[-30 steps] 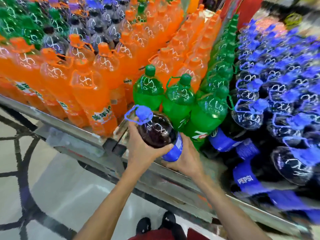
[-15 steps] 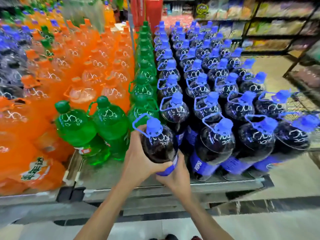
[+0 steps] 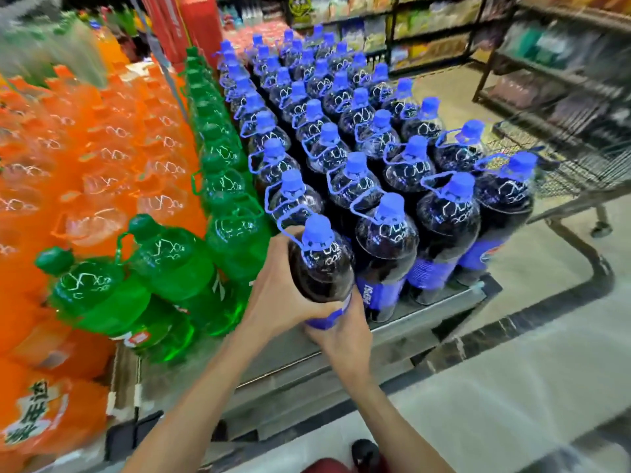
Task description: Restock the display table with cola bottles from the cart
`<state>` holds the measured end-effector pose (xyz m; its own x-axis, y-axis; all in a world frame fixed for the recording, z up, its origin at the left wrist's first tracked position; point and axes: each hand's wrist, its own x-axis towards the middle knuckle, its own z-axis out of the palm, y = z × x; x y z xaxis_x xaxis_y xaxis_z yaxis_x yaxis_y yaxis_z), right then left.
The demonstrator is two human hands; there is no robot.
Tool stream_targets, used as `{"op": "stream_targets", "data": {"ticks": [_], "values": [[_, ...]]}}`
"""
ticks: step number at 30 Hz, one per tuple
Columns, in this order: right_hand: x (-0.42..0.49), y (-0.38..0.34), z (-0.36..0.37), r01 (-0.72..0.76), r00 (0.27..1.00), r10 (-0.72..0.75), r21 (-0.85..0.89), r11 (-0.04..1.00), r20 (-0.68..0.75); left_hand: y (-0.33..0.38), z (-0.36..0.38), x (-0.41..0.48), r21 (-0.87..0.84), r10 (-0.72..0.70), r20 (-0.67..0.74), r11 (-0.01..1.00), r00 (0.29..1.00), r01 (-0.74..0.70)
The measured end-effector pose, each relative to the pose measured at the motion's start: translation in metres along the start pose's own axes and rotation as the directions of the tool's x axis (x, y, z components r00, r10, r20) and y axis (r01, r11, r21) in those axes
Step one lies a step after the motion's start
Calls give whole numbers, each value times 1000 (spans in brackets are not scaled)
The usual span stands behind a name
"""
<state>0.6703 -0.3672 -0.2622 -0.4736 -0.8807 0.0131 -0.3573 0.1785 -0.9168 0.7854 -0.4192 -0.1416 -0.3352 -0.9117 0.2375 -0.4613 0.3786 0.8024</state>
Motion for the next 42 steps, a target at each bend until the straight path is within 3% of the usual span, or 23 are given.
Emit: {"op": "stream_targets", "data": {"ticks": [7,15,19,23,33,42], "values": [[-24,5,12,-13,983,9,-20,1000,-181,-16,2,7,-7,47,84,999,995,-46],[-28,7,17,-66,978,50,-76,995,-204,-14,-5,11,36,55,151,997,987,-61],[-28,8,18,-72,980,50,-110,991,-193,-11,-9,7,217,93,79,970,993,-108],[-26,9,18,-45,983,18,-142,989,-185,-20,-8,3,167,110,57,979,992,-118],[-21,13,8,30,993,-48,-173,985,-104,-28,4,-8,55,45,3,997,999,-45],[5,19,-36,132,974,-63,-323,937,216,-18,15,-28,53,14,-170,999,985,-5]]}}
